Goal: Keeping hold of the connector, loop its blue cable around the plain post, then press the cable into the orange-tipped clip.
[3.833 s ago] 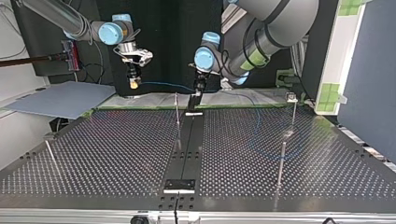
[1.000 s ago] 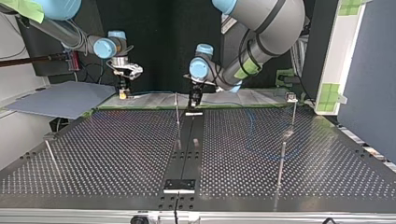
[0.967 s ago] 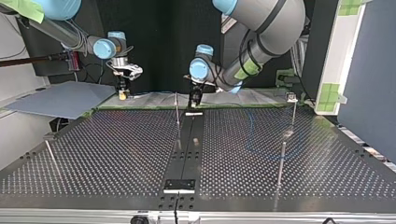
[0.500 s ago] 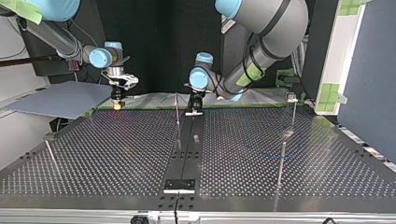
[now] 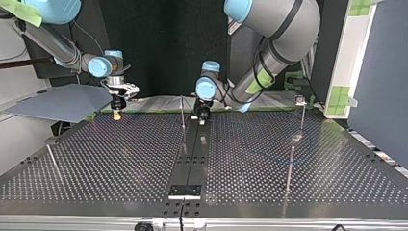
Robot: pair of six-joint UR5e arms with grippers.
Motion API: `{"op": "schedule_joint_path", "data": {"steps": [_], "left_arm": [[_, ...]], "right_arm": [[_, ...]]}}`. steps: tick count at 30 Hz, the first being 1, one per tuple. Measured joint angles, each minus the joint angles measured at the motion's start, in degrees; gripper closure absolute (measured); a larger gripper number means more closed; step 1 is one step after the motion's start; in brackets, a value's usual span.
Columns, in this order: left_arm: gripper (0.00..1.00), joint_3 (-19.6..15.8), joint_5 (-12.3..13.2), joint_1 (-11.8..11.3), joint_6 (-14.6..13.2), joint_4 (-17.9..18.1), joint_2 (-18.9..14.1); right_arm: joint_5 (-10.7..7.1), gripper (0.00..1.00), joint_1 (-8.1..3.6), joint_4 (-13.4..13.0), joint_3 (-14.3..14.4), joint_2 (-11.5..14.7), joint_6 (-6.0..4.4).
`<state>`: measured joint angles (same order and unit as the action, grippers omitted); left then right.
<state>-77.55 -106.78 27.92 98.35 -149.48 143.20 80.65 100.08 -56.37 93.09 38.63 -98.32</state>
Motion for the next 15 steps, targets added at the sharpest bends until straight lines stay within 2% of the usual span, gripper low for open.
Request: {"op": "schedule_joint_path", "data": {"steps": [7, 15], "left_arm": [[0.98, 0.03, -0.04, -0.54, -0.38, -0.47, 0.0], [0.98, 0.01, -0.05, -0.72, -0.45, -0.58, 0.0]], "right_arm": [[-0.32, 1.0, -0.23, 1.9, -1.92, -2.05, 0.11], [-0.46, 1.0, -0.26, 3.11, -3.77, -2.3, 0.33]]}}
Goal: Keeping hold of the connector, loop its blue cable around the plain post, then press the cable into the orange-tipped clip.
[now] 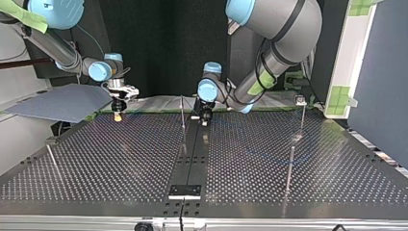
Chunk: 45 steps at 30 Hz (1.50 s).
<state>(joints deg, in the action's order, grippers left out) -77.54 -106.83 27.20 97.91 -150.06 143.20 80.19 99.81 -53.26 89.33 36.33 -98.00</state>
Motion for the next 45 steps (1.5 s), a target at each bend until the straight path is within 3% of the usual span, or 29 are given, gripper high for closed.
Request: {"op": "schedule_joint_path", "data": {"steps": [9, 10, 11, 12, 13, 18, 19, 21, 23, 24, 26, 27, 28, 30, 33, 40, 45], "left_arm": [[0.98, -0.01, 0.02, -0.04, 0.0, -0.22, 0.0], [0.92, -0.01, 0.04, -0.03, 0.0, -0.28, 0.0], [0.79, -0.02, 0.08, -0.03, -0.03, -0.36, 0.0], [0.79, -0.02, 0.09, -0.03, -0.09, -0.5, 0.0], [0.72, -0.03, 0.07, -0.03, -0.18, -0.71, 0.0], [0.72, -0.04, -0.64, 0.04, -0.69, -2.62, 0.0], [0.54, -0.04, -0.72, 0.05, -0.72, -2.87, 0.0], [0.5, -0.11, -1.12, 0.14, -0.91, -3.49, -0.03], [0.35, -0.55, -1.95, 0.34, -1.62, -4.46, -0.12], [0.35, -0.89, -2.3, 0.43, -2.05, -4.96, -0.21], [0.15, -1.92, -2.84, 0.62, -3.11, -6.1, -0.6], [0.15, -2.37, -2.98, 0.68, -3.43, -6.38, -0.86], [0.04, -2.82, -3.08, 0.73, -3.68, -6.45, -1.18], [0.0, -3.93, -3.3, 0.81, -4.03, -6.09, -2.02], [0.0, -5.52, -3.74, 0.87, -4.23, -5.44, -3.05], [0.0, -9.25, -4.34, 1.33, -4.41, -3.11, -5.96], [0.0, -11.76, -5.61, 1.78, -5.13, -0.92, -8.29]], "right_arm": [[-0.18, 1.0, -0.01, 1.39, -1.8, -0.05, 0.15], [-0.18, 1.0, -0.01, 1.54, -1.85, -0.06, 0.18], [-0.19, 1.0, -0.01, 1.64, -1.88, -0.06, 0.21], [-0.19, 1.0, -0.01, 1.74, -1.89, -0.05, 0.22], [-0.2, 1.0, -0.01, 1.86, -1.9, -0.06, 0.22], [-0.32, 1.0, -0.01, 2.11, -1.92, -0.06, 0.25], [-0.34, 1.0, -0.01, 2.22, -1.93, -0.06, 0.25], [-0.36, 1.0, -0.01, 2.45, -1.93, -0.06, 0.25], [-0.39, 1.0, -0.01, 2.86, -1.92, -0.05, 0.26], [-0.4, 1.0, -0.01, 3.08, -1.93, -0.05, 0.28], [-0.43, 1.0, -0.01, 3.61, -1.93, -0.05, 0.38], [-0.44, 1.0, -0.02, 3.86, -1.93, -0.05, 0.49], [-0.45, 1.0, -0.02, 4.18, -1.93, -0.05, 0.65], [-0.46, 1.0, -0.02, 4.72, -1.92, -0.05, 0.96], [-0.4, 1.0, 0.18, 5.94, -1.92, -0.05, 1.99], [-0.37, 1.0, 0.81, 9.39, -1.08, -0.01, 5.77], [-1.08, 1.0, 1.45, 9.9, 0.58, 0.07, 7.99]]}}
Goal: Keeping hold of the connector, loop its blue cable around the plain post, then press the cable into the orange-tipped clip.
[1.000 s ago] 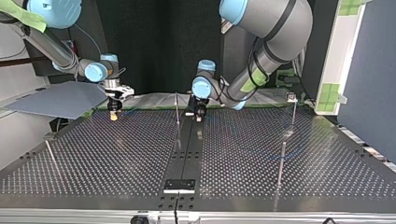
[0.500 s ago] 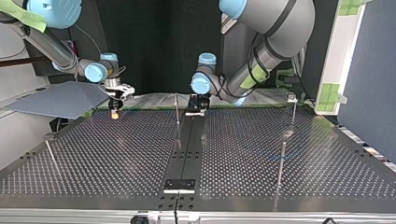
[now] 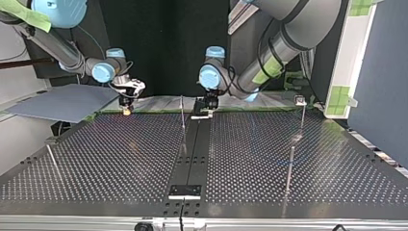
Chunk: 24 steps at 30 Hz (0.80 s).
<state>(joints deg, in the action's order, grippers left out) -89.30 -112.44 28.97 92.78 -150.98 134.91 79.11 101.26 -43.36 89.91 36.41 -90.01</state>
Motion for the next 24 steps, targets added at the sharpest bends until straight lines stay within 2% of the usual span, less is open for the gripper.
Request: {"op": "schedule_joint_path", "data": {"steps": [4, 9, 11, 14, 19, 24], "left_arm": [[0.0, -1.92, -0.42, 0.65, -0.48, 1.58, -1.82], [0.0, -4.67, -0.88, 1.93, -1.1, 2.86, -3.35], [0.0, -5.69, -1.53, 2.8, -1.16, 2.98, -3.48], [0.0, -7.27, -2.89, 4.28, -0.72, 3.87, -3.54], [0.0, -9.95, -5.31, 6.92, -0.17, 4.25, -3.55], [0.0, -12.74, -5.51, 9.17, -0.01, 3.84, -3.56]], "right_arm": [[-1.0, 1.0, 0.75, -0.05, 1.61, 0.04, 1.38], [-2.21, 1.0, 1.42, -0.61, 3.47, 0.52, 1.92], [-2.41, 1.0, 1.69, -1.25, 4.3, 1.17, 1.76], [-2.11, 1.0, 1.89, -2.05, 5.73, 2.44, 0.98], [-1.26, 1.0, 2.02, -1.74, 6.68, 3.19, 0.03], [-0.66, 1.0, 2.23, -1.28, 6.87, 3.27, -0.32]]}}
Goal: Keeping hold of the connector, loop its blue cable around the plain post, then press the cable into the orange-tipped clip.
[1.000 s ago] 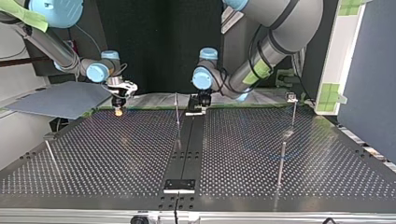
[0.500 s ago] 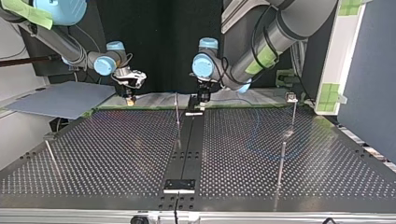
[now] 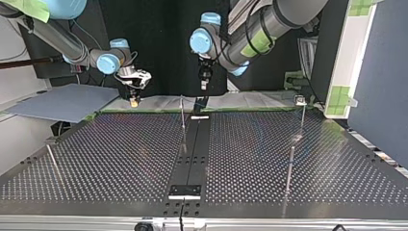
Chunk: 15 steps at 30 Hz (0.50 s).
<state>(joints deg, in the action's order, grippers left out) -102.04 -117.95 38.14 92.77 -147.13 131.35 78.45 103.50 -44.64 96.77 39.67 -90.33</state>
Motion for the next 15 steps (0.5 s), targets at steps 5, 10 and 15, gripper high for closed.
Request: {"op": "schedule_joint_path", "data": {"steps": [5, 10, 15], "left_arm": [[0.0, -2.67, -0.05, 0.51, 0.46, 0.38, 0.0], [0.0, -5.15, -0.19, 0.55, 1.01, 0.85, 0.01], [0.0, -7.7, -0.25, 0.55, 1.13, 0.82, 0.0]], "right_arm": [[-0.62, 1.0, 0.84, -0.09, 0.78, -0.03, 0.64], [-1.69, 1.0, 1.68, -0.61, 1.37, -0.05, 0.89], [-2.29, 1.0, 2.09, -0.47, 1.43, -0.05, 0.92]]}}
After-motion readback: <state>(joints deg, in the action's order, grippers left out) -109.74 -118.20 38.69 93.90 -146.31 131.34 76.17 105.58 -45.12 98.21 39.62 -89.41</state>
